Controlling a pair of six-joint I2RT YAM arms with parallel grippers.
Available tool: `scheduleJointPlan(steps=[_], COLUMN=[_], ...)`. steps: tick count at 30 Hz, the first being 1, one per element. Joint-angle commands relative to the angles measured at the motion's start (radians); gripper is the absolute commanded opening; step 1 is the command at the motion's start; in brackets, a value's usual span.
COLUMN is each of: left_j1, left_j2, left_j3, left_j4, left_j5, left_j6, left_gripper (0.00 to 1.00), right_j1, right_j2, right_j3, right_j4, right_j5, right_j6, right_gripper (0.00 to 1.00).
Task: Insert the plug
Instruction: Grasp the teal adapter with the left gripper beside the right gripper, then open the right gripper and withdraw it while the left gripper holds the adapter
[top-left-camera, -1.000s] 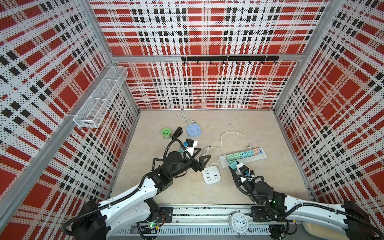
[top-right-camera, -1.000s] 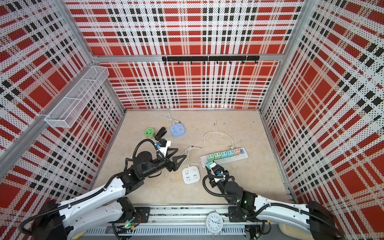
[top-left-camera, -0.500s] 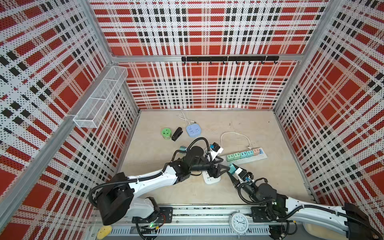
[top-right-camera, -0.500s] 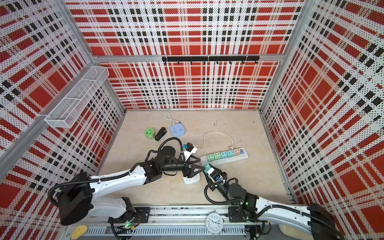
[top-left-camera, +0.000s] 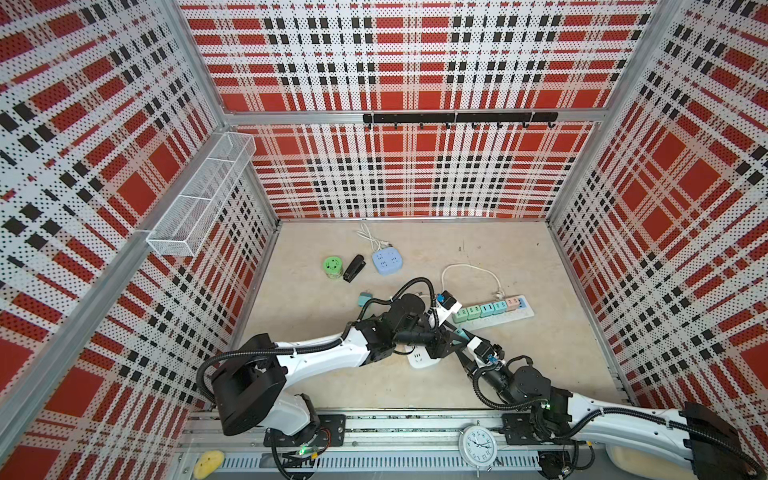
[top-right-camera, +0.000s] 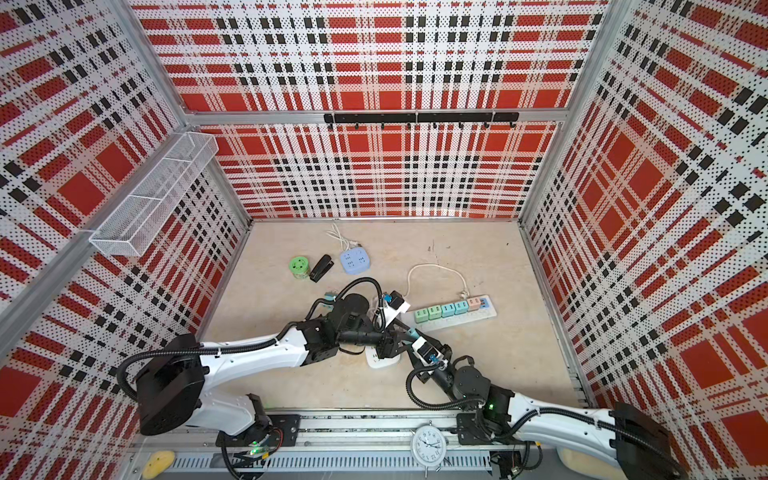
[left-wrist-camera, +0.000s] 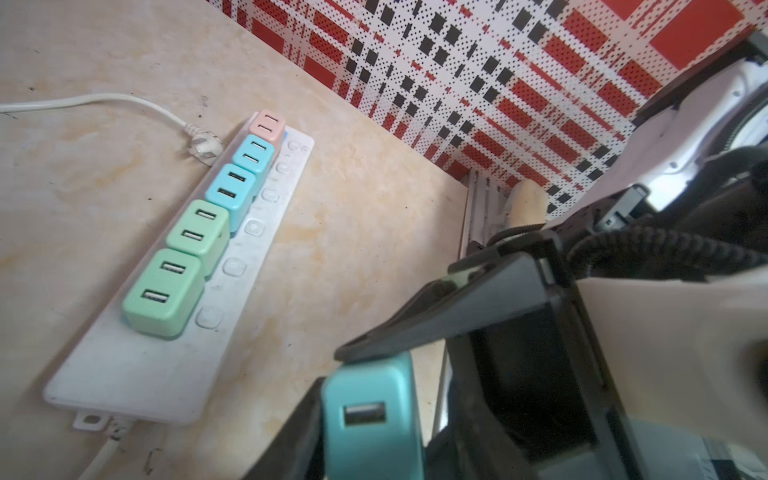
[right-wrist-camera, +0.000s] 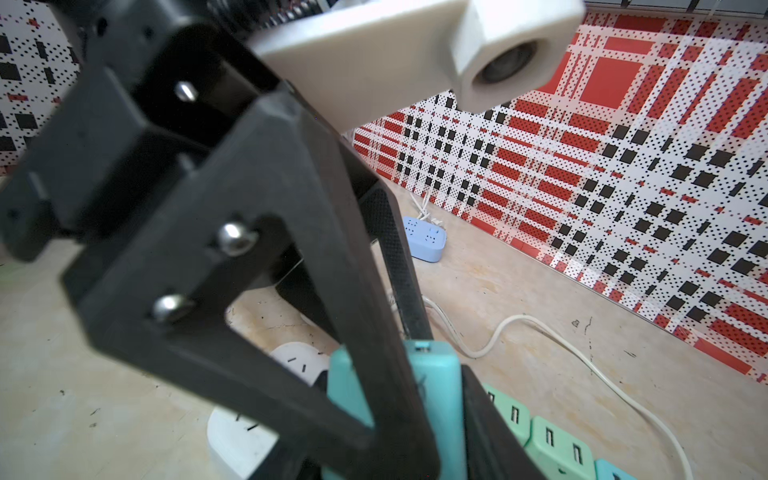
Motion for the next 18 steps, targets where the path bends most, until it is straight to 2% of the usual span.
scheduleJointPlan(steps=[1,3,5,6,7,8,10,13,15,18], left_j1=[-0.038,-0.038,-0.039,-0.038,-0.038,-0.037,-0.025,0.027,0.064,0.065], left_j2=[0.014,0.014,0.01,0.004,-0.001,-0.011,-0.031,-0.075,-0.109,-0.152], left_j3=[0.034,0.036,0.034,0.034,0.033,0.032,0.021,-0.016,-0.043,-0.055], left_j4=[-0.013,-0.016,-0.019,-0.024,-0.03,-0.037,-0.045,-0.048,-0.064,-0.139], left_j5=[0.073,0.074,0.073,0.071,0.063,0.051,0.016,-0.061,-0.141,-0.325], left_j6=[0.039,0.04,0.045,0.053,0.062,0.07,0.087,0.096,0.113,0.192], left_gripper=[0.31,0.18,0.06,0.03,0.0,0.0,0.0,0.0,0.0,0.0], right_j1=[-0.003,-0.003,-0.003,-0.003,-0.003,-0.003,-0.003,-0.003,-0.003,-0.003], right_j2=[0.014,0.017,0.022,0.022,0.02,0.015,0.007,-0.009,-0.03,-0.076], right_j3=[-0.022,-0.024,-0.027,-0.026,-0.025,-0.025,-0.031,-0.044,-0.045,-0.055], right_j4=[0.131,0.138,0.143,0.143,0.144,0.141,0.141,0.149,0.131,0.104], right_j5=[-0.003,-0.007,-0.003,0.008,0.018,0.027,0.031,0.068,0.097,0.143], right_j6=[-0.006,-0.003,-0.006,-0.008,-0.005,-0.002,0.003,-0.002,-0.002,-0.003], right_gripper=[0.02,0.06,0.16,0.25,0.37,0.53,0.76,0.98,1.0,1.0])
